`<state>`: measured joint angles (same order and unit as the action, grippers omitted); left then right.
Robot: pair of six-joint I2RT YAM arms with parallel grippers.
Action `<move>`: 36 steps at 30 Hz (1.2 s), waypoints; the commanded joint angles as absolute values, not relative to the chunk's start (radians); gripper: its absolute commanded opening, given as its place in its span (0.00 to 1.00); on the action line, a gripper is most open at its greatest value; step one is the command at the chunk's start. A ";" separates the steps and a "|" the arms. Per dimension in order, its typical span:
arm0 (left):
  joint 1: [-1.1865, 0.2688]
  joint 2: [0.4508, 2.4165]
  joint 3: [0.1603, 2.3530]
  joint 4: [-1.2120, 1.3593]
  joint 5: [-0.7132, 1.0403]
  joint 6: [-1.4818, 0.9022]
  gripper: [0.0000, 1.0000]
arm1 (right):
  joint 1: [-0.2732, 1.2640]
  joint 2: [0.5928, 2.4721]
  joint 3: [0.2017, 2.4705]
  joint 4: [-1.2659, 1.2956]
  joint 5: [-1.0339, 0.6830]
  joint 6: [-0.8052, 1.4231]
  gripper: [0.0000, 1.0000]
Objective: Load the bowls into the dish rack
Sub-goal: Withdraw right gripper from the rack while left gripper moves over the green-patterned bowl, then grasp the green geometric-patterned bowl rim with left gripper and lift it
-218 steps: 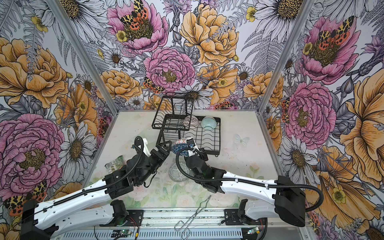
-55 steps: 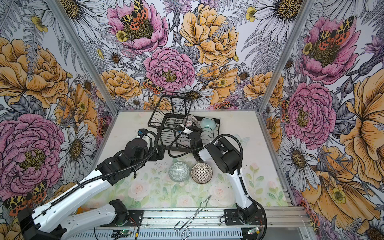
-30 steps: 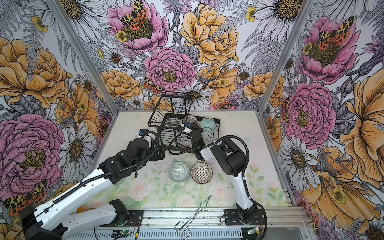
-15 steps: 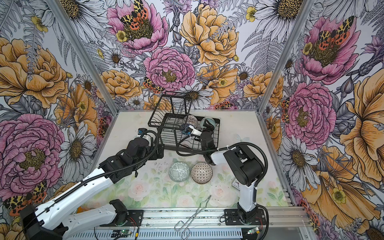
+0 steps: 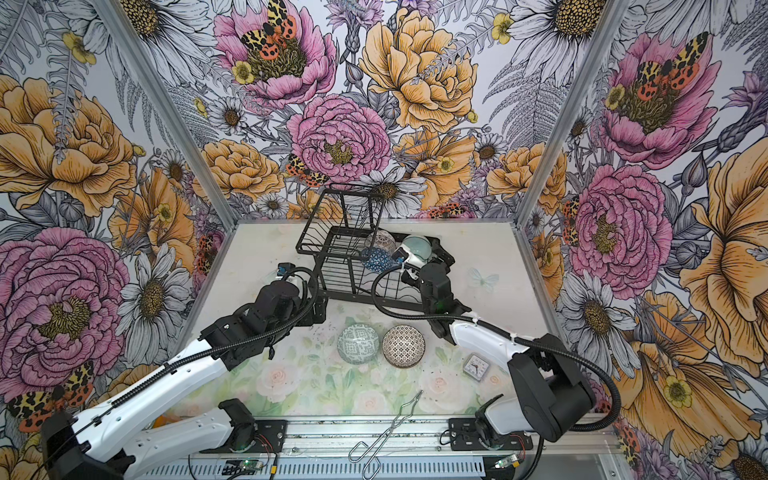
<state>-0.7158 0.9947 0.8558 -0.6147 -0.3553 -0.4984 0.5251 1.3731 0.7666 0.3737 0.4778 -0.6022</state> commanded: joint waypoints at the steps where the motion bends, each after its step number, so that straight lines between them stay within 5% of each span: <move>1: -0.726 1.026 0.846 -0.612 -0.304 -0.505 0.99 | 0.532 1.323 0.913 -0.047 0.539 -0.280 0.99; 15: -0.813 1.115 0.676 -0.509 -0.070 -0.550 0.98 | 0.546 1.196 1.061 -0.604 0.202 0.212 0.99; 30: -0.802 1.282 0.604 -0.279 -0.035 -0.554 0.75 | 0.538 1.314 1.115 -0.611 0.129 0.228 1.00; 36: -0.808 1.396 0.669 -0.276 -0.001 -0.554 0.57 | 0.537 1.315 1.117 -0.602 0.150 0.222 1.00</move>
